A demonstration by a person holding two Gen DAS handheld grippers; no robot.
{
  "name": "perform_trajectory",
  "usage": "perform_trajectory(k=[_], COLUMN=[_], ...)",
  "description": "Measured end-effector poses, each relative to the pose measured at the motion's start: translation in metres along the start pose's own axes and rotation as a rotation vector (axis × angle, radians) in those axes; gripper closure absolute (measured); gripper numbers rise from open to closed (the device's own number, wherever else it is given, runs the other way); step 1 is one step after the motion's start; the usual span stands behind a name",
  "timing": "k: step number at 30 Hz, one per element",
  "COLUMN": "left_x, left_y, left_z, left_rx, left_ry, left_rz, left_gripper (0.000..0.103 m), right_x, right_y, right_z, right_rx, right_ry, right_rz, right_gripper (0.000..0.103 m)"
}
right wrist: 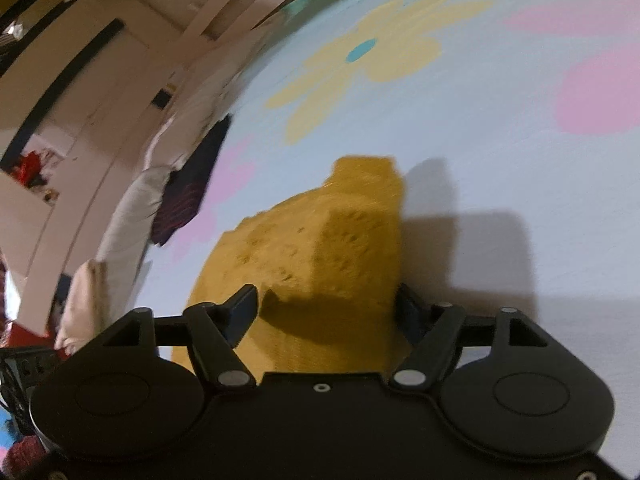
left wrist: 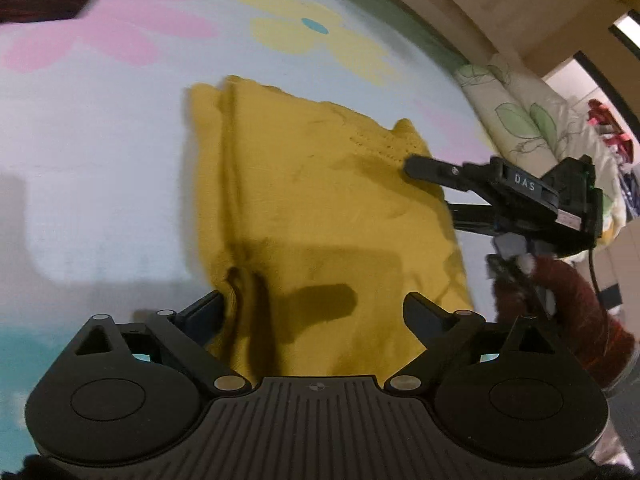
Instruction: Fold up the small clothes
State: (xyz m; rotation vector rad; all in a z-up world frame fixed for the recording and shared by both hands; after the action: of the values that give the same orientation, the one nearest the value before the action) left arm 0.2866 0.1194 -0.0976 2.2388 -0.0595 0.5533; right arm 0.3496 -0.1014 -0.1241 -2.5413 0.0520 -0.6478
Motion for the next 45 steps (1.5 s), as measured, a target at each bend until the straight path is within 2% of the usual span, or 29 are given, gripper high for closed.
perform_trajectory(k=[1,3,4,5,6,7,11,15,17,22,26,28,30,32,34,35,37,40,45], left_x=[0.002,0.004,0.005,0.009,0.011,0.012,0.011,0.011,0.005,-0.022,-0.054,-0.077,-0.107,-0.134,-0.161,-0.166,-0.162,-0.145,-0.101], left_y=[0.0,0.0,0.0,0.003,0.004,0.005,0.025,0.057,0.079,0.119,0.128,0.126,0.119,0.106,0.092,0.091,0.094,0.103,0.114], left_z=[0.005,0.01,0.009,0.011,0.014,0.018,0.017,-0.001,-0.009,-0.025,-0.03,-0.028,-0.022,-0.01,0.0,-0.004,-0.012,-0.033,-0.037], left_rx=[-0.002,-0.001,0.007,0.021,0.041,0.05,0.085,0.031,0.023,0.003,-0.037,-0.051,-0.033,0.017,0.101,0.09,0.093,0.069,0.14], left_ry=[0.009,0.028,0.043,0.051,0.038,0.018,0.018,0.062,0.073,0.088,0.067,0.031,-0.035,-0.145,-0.252,-0.222,-0.222,-0.127,-0.009], left_rz=[0.011,0.009,-0.009,-0.021,-0.018,-0.008,0.063,0.082,0.123,0.183,0.139,0.097,0.06,0.017,0.001,0.027,0.031,0.058,0.178], left_gripper=[0.007,0.008,0.018,0.046,0.065,0.08,0.082,0.082,0.082,0.082,0.082,0.082,0.081,0.081,0.08,0.079,0.08,0.079,0.076], right_x=[0.002,0.004,0.005,0.006,0.006,0.006,0.003,0.002,-0.003,-0.021,-0.043,-0.057,-0.074,-0.095,-0.118,-0.128,-0.142,-0.131,-0.107], right_y=[-0.003,-0.01,-0.012,-0.015,-0.019,-0.022,-0.042,-0.067,-0.078,-0.09,-0.085,-0.078,-0.07,-0.056,-0.038,-0.029,-0.013,-0.012,-0.007], right_z=[0.003,0.008,0.01,0.011,0.013,0.012,-0.005,-0.036,-0.055,-0.103,-0.134,-0.146,-0.15,-0.151,-0.139,-0.131,-0.119,-0.134,-0.168], right_rx=[0.01,0.03,0.032,0.026,0.003,-0.03,-0.094,-0.104,-0.11,-0.132,-0.144,-0.16,-0.176,-0.194,-0.258,-0.31,-0.437,-0.43,-0.363], right_ry=[0.004,0.004,-0.001,-0.005,-0.013,-0.02,0.016,0.072,0.095,0.118,0.115,0.099,0.06,0.002,-0.072,-0.112,-0.165,-0.103,0.046], right_rz=[-0.003,-0.005,-0.011,-0.024,-0.044,-0.072,-0.164,-0.21,-0.236,-0.252,-0.214,-0.204,-0.185,-0.157,-0.137,-0.139,-0.174,-0.164,-0.083], right_gripper=[0.013,0.013,0.02,0.031,0.052,0.054,0.06,0.061,0.061,0.061,0.06,0.06,0.06,0.057,0.049,0.048,0.034,0.033,0.03])
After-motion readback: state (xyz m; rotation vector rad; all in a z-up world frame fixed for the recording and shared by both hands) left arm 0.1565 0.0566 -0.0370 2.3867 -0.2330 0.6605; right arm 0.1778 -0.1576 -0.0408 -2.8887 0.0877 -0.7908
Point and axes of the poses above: each gripper's, at about its wrist camera, not at the fingertips, and z roughly the way its jaws point, y to its right, x to its top, the point moved 3 cm from there along z, roughly the way its jaws point, and after that the axes turned 15 degrees about -x, right-handed, at the moved point
